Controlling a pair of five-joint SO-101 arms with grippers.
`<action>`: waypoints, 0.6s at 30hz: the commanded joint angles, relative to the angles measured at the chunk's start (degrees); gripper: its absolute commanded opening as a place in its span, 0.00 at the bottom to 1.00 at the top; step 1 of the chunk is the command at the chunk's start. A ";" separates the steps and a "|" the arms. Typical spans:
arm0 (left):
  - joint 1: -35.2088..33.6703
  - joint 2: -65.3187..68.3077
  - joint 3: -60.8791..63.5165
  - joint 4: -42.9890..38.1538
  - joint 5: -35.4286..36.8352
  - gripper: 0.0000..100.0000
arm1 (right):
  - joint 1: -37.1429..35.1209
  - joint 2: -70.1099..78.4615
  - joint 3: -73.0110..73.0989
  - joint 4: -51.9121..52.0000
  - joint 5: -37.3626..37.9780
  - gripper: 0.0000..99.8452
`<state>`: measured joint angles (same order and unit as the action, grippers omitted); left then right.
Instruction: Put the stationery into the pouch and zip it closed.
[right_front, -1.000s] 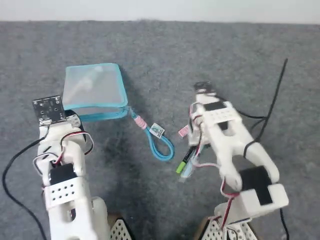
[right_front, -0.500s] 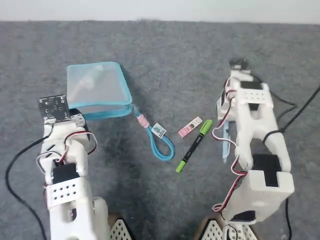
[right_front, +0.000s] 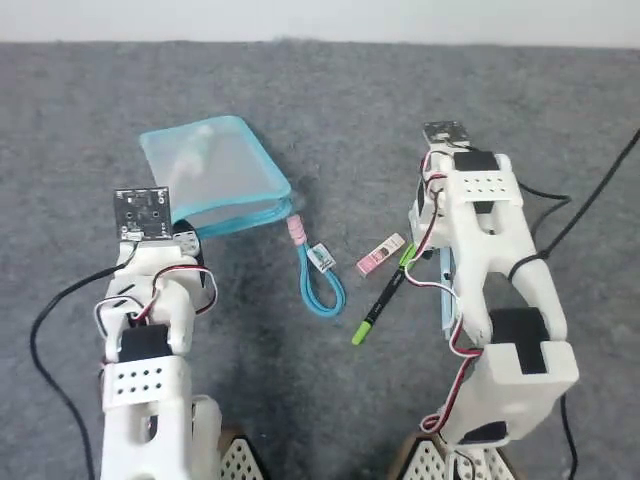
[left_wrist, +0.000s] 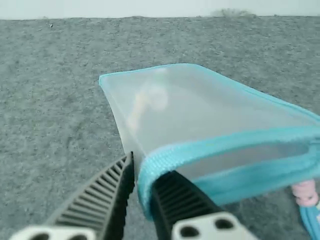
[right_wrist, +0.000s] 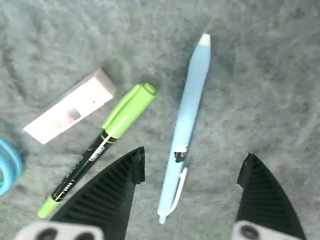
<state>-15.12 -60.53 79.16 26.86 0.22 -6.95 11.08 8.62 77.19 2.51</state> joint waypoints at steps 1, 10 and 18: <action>0.70 0.35 -3.12 0.09 0.53 0.01 | -3.21 -4.88 3.34 -1.98 -1.05 0.25; 0.79 0.35 -3.30 0.00 0.53 0.01 | -8.75 -12.26 20.92 -18.33 -7.21 0.22; 0.79 0.35 -3.21 0.00 0.53 0.01 | -10.59 -12.09 21.80 -21.58 -19.43 0.22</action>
<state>-15.03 -60.53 79.16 26.86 0.22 -16.26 2.73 29.98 57.23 -12.97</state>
